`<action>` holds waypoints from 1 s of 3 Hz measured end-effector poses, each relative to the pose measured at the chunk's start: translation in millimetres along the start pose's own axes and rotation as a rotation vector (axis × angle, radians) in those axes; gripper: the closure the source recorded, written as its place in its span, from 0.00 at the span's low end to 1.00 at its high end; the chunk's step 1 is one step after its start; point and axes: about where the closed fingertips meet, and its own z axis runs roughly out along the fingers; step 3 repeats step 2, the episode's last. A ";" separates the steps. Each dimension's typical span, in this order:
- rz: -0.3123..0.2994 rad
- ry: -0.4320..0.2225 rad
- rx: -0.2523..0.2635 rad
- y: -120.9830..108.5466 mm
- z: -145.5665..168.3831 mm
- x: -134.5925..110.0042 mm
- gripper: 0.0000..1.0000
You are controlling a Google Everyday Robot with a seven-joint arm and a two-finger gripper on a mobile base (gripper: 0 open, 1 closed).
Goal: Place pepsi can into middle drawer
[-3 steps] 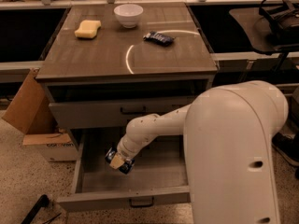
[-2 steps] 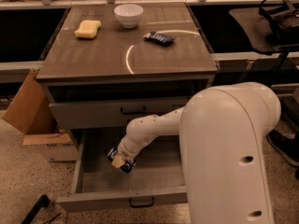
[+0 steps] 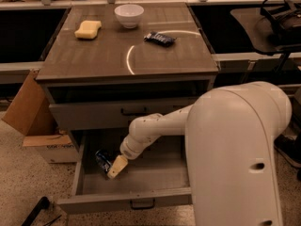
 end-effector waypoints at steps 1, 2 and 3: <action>-0.014 -0.019 0.027 4.9 -31.5 1.9 0.00; -0.022 -0.066 0.037 15.3 -63.7 8.8 0.00; -0.022 -0.066 0.037 15.3 -63.7 8.8 0.00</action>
Offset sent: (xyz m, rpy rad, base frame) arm -0.0392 -0.0549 0.0914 0.0941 -0.1095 -0.0200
